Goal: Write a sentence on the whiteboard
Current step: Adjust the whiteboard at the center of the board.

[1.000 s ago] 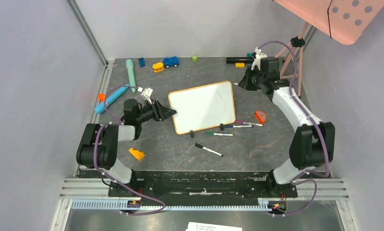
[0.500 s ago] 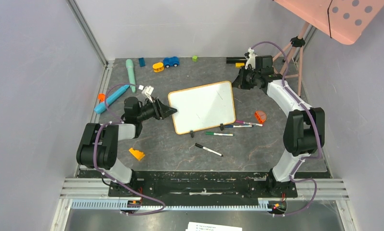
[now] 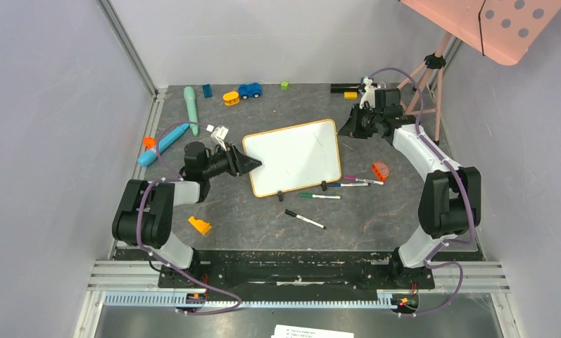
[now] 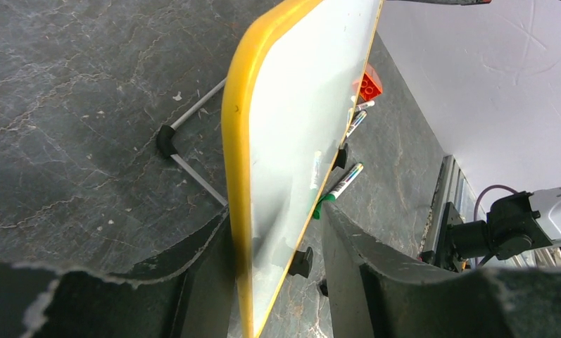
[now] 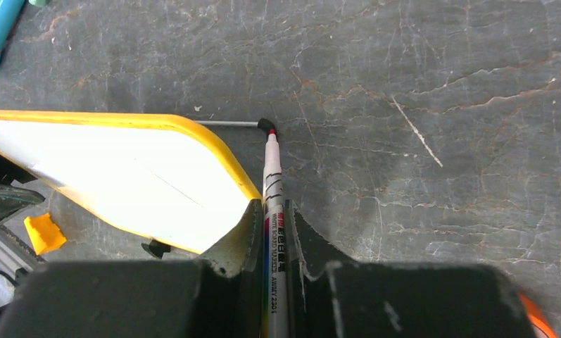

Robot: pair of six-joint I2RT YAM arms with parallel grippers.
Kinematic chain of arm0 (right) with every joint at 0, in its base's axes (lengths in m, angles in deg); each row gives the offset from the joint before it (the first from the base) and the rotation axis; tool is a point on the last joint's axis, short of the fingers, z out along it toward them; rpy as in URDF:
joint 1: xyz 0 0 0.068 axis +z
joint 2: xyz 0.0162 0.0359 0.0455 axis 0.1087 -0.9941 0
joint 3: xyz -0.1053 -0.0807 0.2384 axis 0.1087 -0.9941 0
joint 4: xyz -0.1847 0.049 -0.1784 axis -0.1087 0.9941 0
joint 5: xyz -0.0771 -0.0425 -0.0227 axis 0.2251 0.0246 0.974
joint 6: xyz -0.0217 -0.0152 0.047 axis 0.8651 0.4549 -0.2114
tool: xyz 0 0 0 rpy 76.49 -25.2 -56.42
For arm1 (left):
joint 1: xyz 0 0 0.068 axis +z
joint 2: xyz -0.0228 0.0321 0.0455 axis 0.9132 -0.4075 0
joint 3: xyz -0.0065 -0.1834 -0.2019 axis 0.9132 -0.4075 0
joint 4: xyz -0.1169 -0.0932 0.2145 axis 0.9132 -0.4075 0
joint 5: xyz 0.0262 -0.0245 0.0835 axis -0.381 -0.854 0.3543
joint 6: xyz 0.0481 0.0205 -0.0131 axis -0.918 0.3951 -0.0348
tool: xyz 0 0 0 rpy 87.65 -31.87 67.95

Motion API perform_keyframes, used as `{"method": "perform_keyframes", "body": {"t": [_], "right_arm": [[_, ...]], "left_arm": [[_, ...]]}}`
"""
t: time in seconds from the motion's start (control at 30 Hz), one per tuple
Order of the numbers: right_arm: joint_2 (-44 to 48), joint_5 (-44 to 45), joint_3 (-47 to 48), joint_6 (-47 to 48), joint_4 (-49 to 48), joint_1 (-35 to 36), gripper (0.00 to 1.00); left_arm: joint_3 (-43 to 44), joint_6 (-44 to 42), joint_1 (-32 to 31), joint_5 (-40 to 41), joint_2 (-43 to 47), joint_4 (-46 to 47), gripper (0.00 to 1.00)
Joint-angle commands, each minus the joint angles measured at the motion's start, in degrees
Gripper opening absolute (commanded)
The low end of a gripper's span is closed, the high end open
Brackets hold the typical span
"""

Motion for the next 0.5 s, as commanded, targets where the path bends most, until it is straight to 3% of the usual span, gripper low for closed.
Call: {"method": "perform_keyframes", "body": {"t": [0.0, 0.27, 0.47], "right_arm": [[0.52, 2.78, 0.73, 0.56, -1.19, -0.42, 0.0], [-6.49, -0.67, 6.71, 2.55, -2.0, -2.04, 0.0], [-8.78, -5.31, 6.11, 2.32, -5.44, -2.08, 0.0]], "left_arm": [[1.79, -2.45, -0.53, -1.06, -0.87, 1.67, 0.51], [4.13, -1.93, -1.26, -1.58, -3.61, 2.57, 0.46], [6.41, -0.73, -3.11, -1.66, -6.13, 3.22, 0.44]]}}
